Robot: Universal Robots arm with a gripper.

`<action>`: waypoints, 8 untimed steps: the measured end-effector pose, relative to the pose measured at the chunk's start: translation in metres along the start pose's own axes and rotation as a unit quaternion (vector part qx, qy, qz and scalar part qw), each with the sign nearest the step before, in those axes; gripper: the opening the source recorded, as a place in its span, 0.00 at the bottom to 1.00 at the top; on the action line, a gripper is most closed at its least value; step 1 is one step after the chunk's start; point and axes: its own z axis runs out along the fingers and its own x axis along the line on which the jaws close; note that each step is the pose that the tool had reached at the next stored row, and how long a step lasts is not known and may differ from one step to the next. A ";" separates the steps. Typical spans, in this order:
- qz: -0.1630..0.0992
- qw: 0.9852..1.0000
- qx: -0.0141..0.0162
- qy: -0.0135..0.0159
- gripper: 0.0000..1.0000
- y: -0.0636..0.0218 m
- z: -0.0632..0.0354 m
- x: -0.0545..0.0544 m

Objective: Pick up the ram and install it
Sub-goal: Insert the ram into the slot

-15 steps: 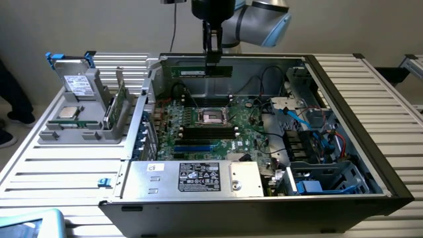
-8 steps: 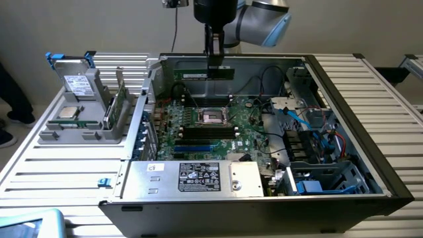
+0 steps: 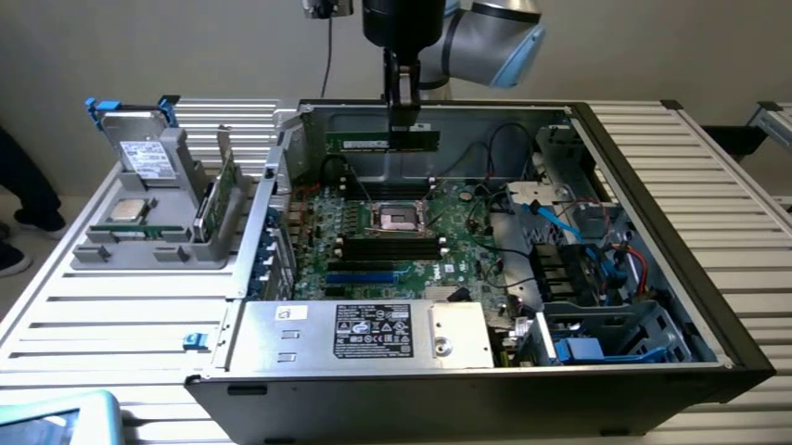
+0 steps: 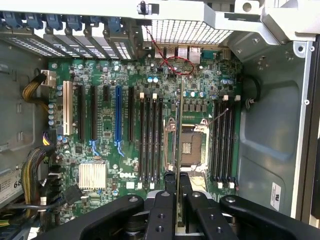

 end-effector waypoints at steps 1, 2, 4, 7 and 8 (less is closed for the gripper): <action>0.000 1.000 0.000 0.000 0.15 0.0000 0.0000 0.000; 0.000 1.000 0.000 0.000 0.15 0.0000 0.0000 0.000; 0.000 1.000 0.000 0.000 0.15 0.0000 0.0000 0.000; 0.000 1.000 0.000 0.000 0.15 0.0000 0.0000 0.000; 0.000 1.000 0.000 0.000 0.15 0.0000 0.0000 0.000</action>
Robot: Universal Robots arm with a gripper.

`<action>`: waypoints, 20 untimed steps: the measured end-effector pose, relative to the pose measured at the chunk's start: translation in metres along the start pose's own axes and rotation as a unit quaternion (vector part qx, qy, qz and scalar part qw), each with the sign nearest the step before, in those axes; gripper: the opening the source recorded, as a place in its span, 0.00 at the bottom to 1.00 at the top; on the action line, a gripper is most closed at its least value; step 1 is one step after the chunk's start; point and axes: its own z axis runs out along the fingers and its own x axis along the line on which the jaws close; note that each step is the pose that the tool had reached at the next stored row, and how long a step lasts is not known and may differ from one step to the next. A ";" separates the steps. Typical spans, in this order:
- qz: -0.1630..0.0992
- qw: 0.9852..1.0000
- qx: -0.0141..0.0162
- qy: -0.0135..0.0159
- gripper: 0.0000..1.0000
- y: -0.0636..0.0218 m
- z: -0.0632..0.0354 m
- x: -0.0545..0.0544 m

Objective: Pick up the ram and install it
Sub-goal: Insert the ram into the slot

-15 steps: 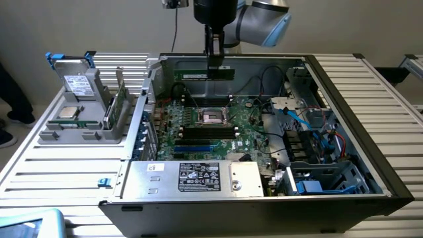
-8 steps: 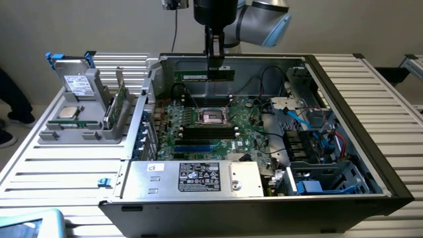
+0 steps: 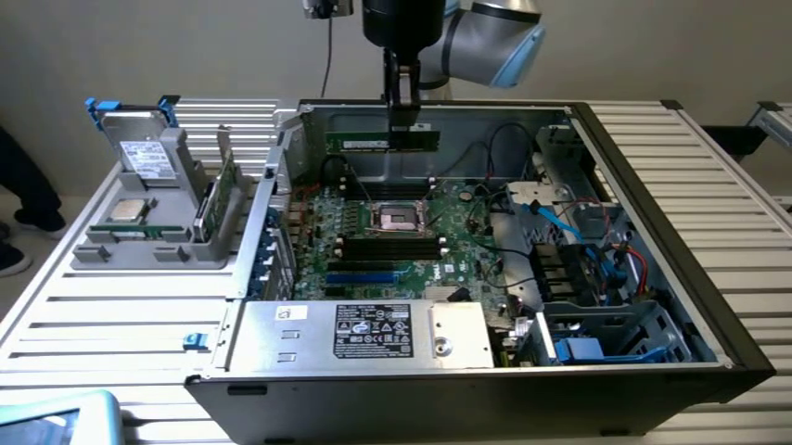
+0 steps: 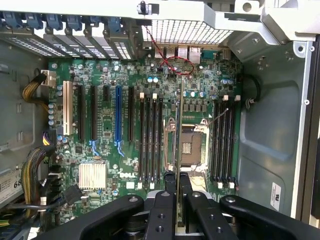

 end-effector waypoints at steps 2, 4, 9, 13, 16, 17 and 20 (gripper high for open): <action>0.000 1.000 0.000 0.001 0.15 0.0000 0.0000 0.000; 0.000 1.000 0.000 0.004 0.15 0.0000 0.0001 0.000; 0.000 1.000 0.000 0.012 0.15 0.0000 0.0017 0.000; 0.000 1.000 0.000 0.012 0.15 -0.0002 0.0078 0.000; 0.000 1.000 0.000 0.012 0.15 -0.0003 0.0080 0.000; 0.000 1.000 0.000 0.012 0.15 -0.0003 0.0080 0.000; 0.000 1.000 0.000 0.012 0.15 -0.0003 0.0089 0.000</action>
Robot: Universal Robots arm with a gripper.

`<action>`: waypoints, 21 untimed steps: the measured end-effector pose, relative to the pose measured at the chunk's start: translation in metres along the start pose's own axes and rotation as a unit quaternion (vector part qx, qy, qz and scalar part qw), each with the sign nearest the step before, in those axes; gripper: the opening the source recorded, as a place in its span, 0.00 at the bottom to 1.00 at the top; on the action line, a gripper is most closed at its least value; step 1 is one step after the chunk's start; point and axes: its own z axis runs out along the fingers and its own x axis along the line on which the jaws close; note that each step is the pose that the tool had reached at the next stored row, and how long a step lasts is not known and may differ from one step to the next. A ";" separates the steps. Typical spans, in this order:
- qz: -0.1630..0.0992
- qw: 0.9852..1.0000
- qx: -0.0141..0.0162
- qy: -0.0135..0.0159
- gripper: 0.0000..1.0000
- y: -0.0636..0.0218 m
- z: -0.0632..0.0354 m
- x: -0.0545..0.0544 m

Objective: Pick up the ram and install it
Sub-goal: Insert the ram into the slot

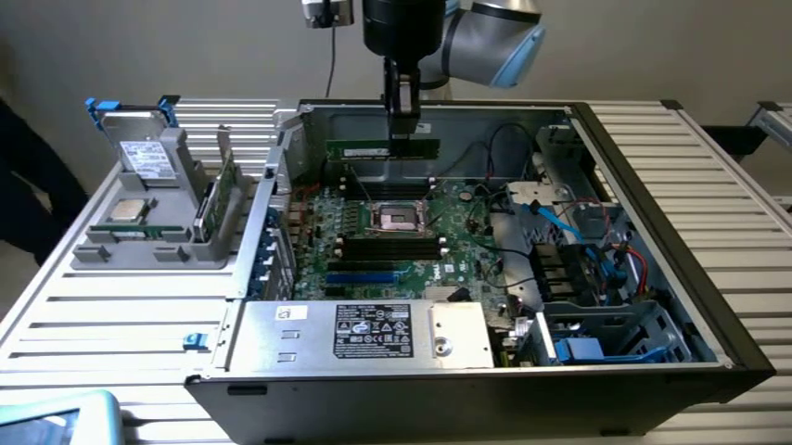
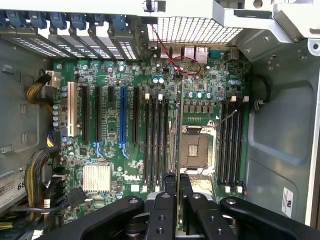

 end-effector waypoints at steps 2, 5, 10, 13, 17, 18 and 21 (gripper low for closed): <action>0.000 1.000 0.000 0.000 0.15 -0.0004 0.0027 0.000; 0.000 1.000 0.000 0.002 0.15 -0.0025 0.0069 0.000; 0.000 1.000 0.000 0.004 0.15 -0.0064 0.0148 0.002; 0.000 1.000 0.000 0.004 0.15 -0.0074 0.0197 0.004; 0.000 1.000 0.000 0.004 0.15 -0.0079 0.0265 0.006; 0.000 1.000 0.000 0.004 0.15 -0.0079 0.0283 0.007; 0.000 1.000 0.000 0.004 0.15 -0.0081 0.0337 0.008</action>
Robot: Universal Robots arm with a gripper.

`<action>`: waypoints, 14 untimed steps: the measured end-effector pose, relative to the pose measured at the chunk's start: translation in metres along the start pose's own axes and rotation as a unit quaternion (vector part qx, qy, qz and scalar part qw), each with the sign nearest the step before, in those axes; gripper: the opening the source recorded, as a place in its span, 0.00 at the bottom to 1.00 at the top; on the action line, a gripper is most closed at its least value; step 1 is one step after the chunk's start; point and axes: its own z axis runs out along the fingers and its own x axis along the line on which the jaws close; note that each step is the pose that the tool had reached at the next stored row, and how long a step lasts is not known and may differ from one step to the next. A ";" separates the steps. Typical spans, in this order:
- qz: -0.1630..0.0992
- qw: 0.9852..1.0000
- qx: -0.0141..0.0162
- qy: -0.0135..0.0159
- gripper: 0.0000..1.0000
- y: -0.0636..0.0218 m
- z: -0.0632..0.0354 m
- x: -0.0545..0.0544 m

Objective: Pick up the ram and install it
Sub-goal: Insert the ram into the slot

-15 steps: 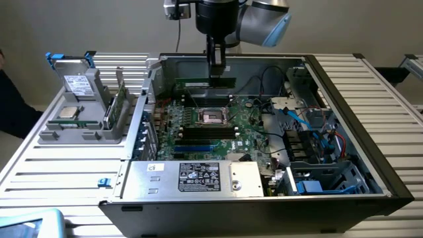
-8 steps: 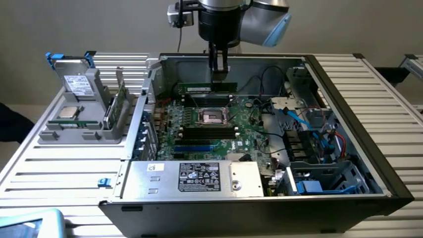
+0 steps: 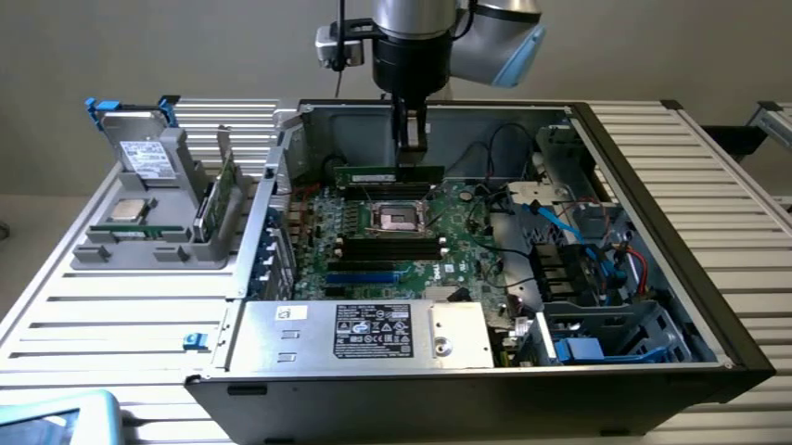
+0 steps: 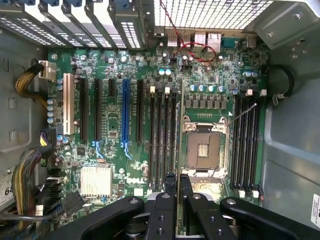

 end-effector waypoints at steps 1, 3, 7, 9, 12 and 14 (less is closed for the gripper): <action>0.000 1.000 0.000 0.000 0.15 -0.0001 0.0018 0.001; 0.000 1.000 0.000 0.000 0.15 -0.0002 0.0054 0.002; 0.000 1.000 0.000 0.000 0.15 -0.0004 0.0127 0.004; 0.000 1.000 0.000 0.000 0.15 -0.0006 0.0162 0.005; 0.000 1.000 0.000 0.000 0.15 -0.0011 0.0209 0.008; 0.000 1.000 -0.001 0.000 0.15 -0.0016 0.0237 0.010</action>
